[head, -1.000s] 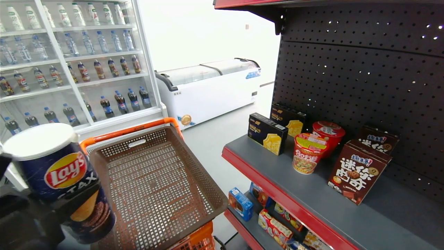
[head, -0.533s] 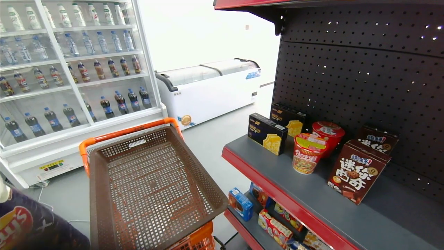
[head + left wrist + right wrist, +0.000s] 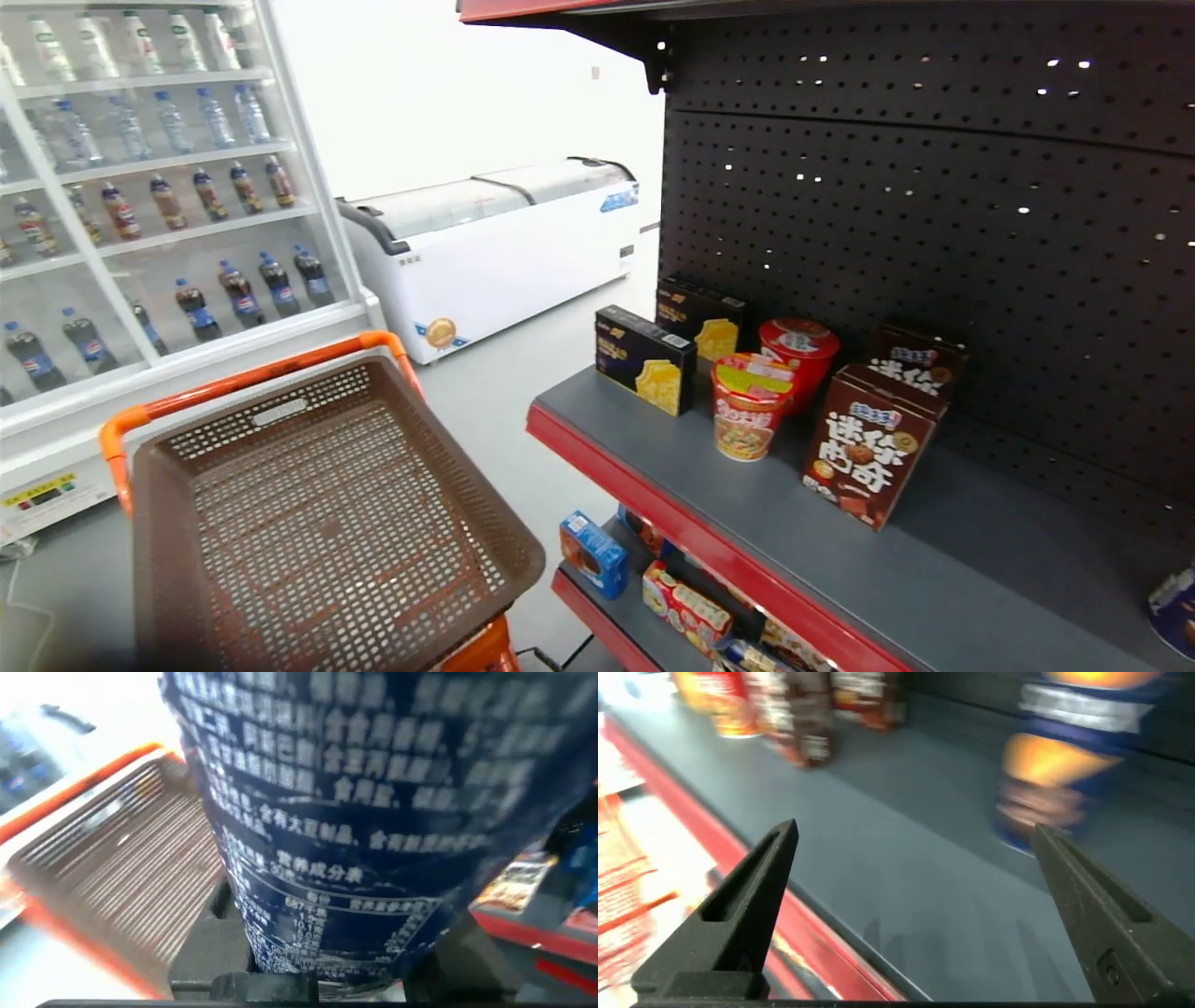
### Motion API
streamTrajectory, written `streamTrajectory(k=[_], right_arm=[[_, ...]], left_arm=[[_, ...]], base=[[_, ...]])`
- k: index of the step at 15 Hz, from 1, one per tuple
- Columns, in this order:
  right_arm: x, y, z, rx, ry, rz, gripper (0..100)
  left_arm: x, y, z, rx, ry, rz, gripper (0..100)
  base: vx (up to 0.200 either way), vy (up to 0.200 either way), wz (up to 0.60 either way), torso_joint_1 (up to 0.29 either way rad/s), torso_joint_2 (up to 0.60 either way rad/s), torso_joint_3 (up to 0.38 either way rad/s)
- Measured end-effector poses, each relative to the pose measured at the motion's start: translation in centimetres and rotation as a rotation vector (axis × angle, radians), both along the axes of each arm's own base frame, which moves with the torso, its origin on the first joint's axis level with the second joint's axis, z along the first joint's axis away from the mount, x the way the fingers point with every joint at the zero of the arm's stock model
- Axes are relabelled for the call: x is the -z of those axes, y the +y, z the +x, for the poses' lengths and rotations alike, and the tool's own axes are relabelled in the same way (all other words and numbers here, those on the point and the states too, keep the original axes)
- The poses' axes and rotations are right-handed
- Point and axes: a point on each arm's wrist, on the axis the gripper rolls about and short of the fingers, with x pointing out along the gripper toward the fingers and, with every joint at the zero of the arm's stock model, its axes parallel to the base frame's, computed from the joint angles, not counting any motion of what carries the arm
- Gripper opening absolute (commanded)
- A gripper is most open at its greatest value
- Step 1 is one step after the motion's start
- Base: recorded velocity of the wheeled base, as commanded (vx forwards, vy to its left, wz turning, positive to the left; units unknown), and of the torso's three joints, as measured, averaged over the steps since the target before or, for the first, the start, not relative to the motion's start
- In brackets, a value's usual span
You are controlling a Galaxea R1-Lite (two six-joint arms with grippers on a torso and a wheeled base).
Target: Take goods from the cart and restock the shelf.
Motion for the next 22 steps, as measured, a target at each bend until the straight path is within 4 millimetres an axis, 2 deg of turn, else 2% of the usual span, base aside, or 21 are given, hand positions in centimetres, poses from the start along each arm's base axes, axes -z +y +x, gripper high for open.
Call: streamTrajectory(k=[14, 22], right_arm=[[0.0, 0.0, 0.0, 0.001, 0.0, 0.0, 100], [0.0, 0.0, 0.0, 0.0, 0.0, 0.0, 100]], left_arm=[[0.11, 0.09, -0.49, 0.0, -0.035, -0.008, 0], [0.19, 0.12, -0.46, -0.016, -0.031, -0.007, 0]], base=[[0.0, 0.0, -0.6, 0.001, 0.0, 0.002], [0.0, 0.0, 0.0, 0.0, 0.0, 0.0]])
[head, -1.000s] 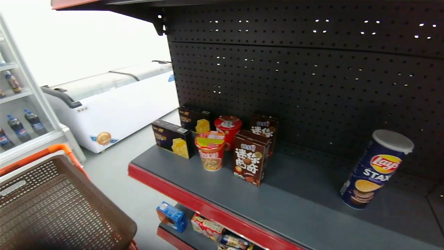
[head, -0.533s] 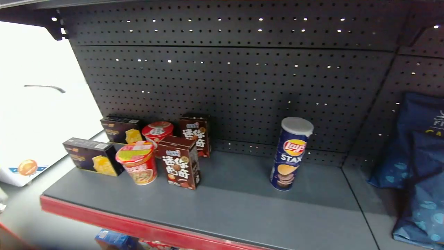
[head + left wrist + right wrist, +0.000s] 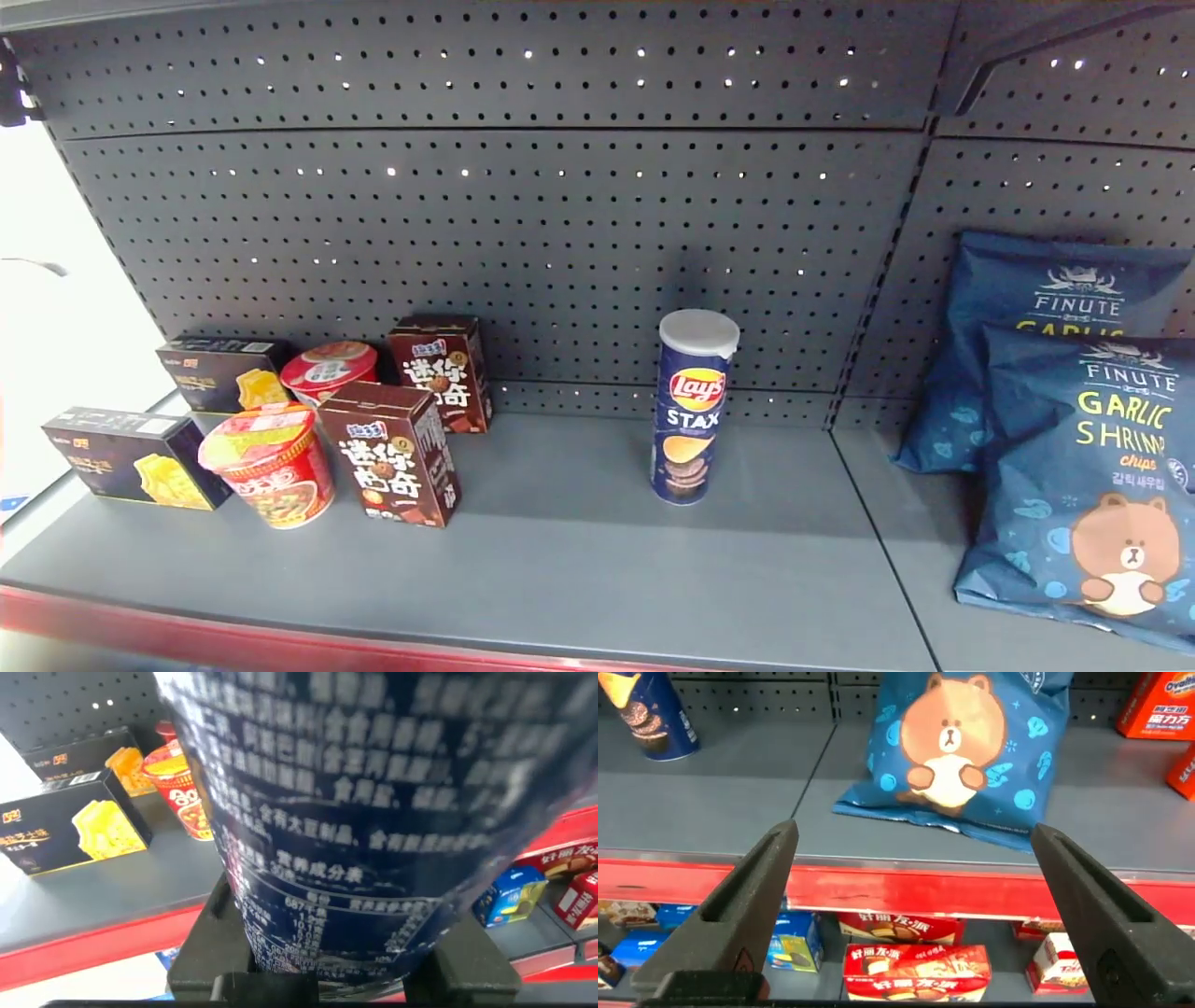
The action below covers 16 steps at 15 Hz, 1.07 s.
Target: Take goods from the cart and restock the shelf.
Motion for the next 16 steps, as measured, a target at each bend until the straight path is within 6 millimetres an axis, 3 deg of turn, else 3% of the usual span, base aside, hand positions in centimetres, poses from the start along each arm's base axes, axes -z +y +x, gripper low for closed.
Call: streamTrajectory(k=[14, 16], right_arm=[[-0.1, 0.0, 0.2, -0.013, 0.034, -0.007, 100], [-2.6, 0.1, 0.3, -0.06, 0.02, -0.021, 100]], left_arm=[[-0.7, 0.1, -0.2, -0.017, -0.026, -0.003, 0], [-1.3, 0.1, -0.4, -0.026, -0.031, -0.003, 0]], base=[[0.0, 0.0, -0.04, 0.001, 0.0, 0.0], [0.0, 0.0, 0.0, 0.0, 0.0, 0.0]])
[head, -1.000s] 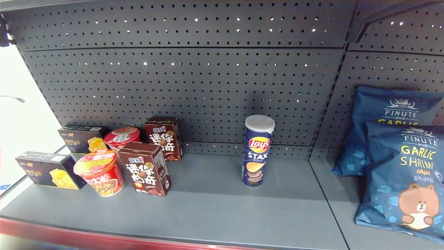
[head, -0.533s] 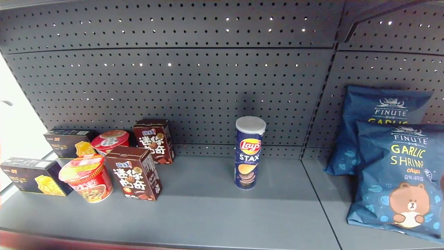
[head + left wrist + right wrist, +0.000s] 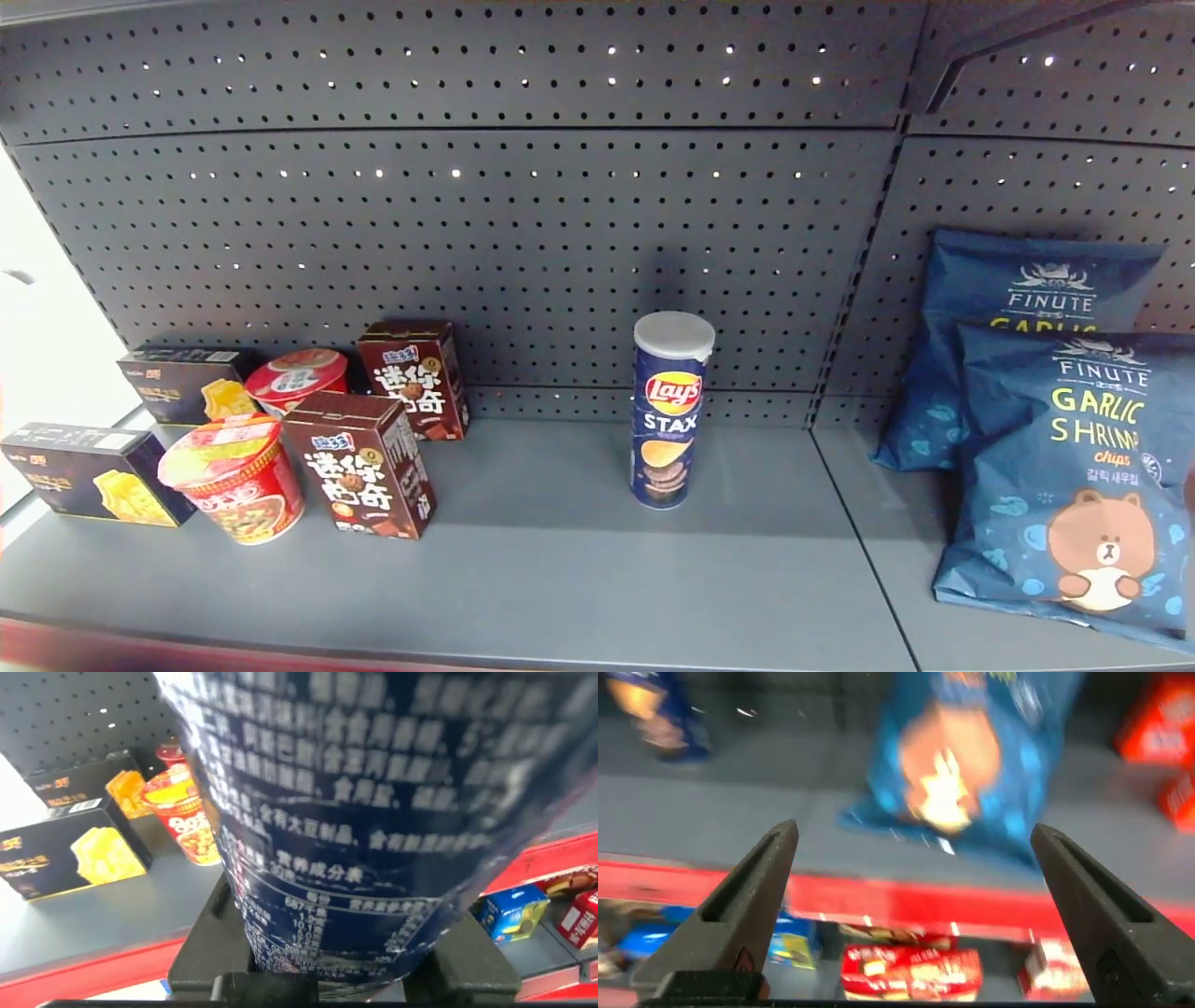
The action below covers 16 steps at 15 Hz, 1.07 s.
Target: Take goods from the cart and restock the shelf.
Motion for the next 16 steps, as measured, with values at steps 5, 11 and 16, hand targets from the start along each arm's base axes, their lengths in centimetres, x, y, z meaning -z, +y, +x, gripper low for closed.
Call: streamTrajectory(k=[5, 11, 16], right_arm=[[-8.3, 1.0, 4.8, -0.35, 0.071, -0.029, 100], [-12.8, 5.9, 13.4, -0.799, 0.131, 0.044, 100], [-12.0, 9.7, 20.8, -0.915, 0.107, -0.052, 100]], left_arm=[[-1.3, 0.1, -0.5, -0.019, -0.029, 0.004, 0], [-1.4, 0.3, -0.4, -0.074, 0.005, 0.004, 0], [-1.5, 0.2, 0.0, -0.044, 0.036, 0.002, 0]], base=[[0.0, 0.0, 0.0, 0.0, 0.0, 0.0], [0.0, 0.0, 0.0, 0.0, 0.0, 0.0], [0.0, 0.0, 0.0, 0.0, 0.0, 0.0]])
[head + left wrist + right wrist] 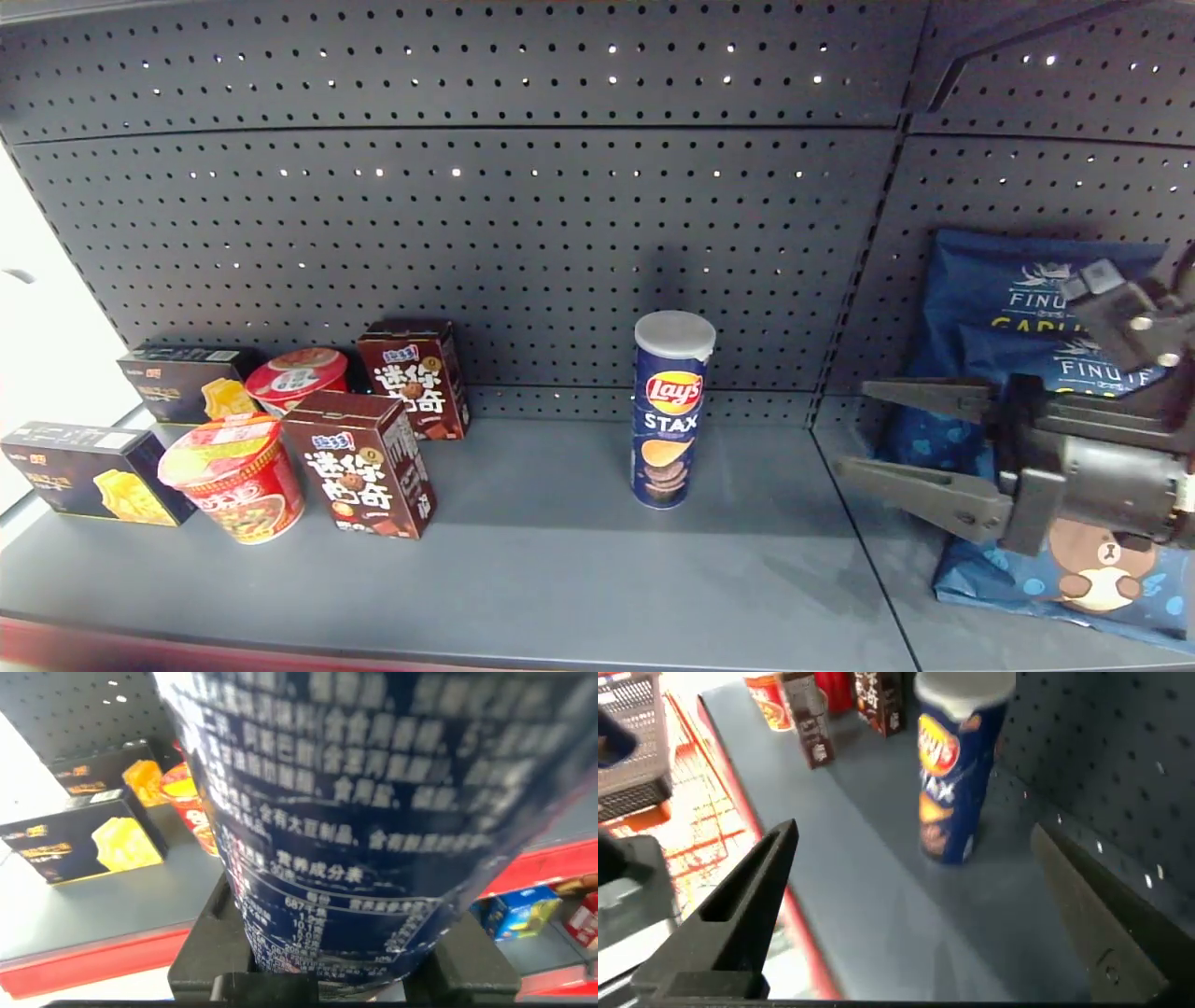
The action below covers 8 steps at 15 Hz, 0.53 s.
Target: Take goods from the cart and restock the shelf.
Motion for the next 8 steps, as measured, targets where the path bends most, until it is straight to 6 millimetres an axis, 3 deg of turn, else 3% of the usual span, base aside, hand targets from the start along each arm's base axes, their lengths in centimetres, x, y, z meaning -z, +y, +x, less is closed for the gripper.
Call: streamTrajectory(k=[4, 8], right_arm=[[0.8, 2.4, 4.8, -0.039, -0.023, -0.057, 100], [2.9, 3.6, 7.3, -0.135, 0.017, -0.072, 100]], left_arm=[[0.4, 0.0, 0.2, 0.031, 0.022, -0.024, 0], [0.5, 0.0, 0.2, 0.034, 0.028, -0.032, 0]], base=[[0.0, 0.0, 0.0, 0.0, 0.0, 0.0], [0.0, 0.0, 0.0, 0.0, 0.0, 0.0]])
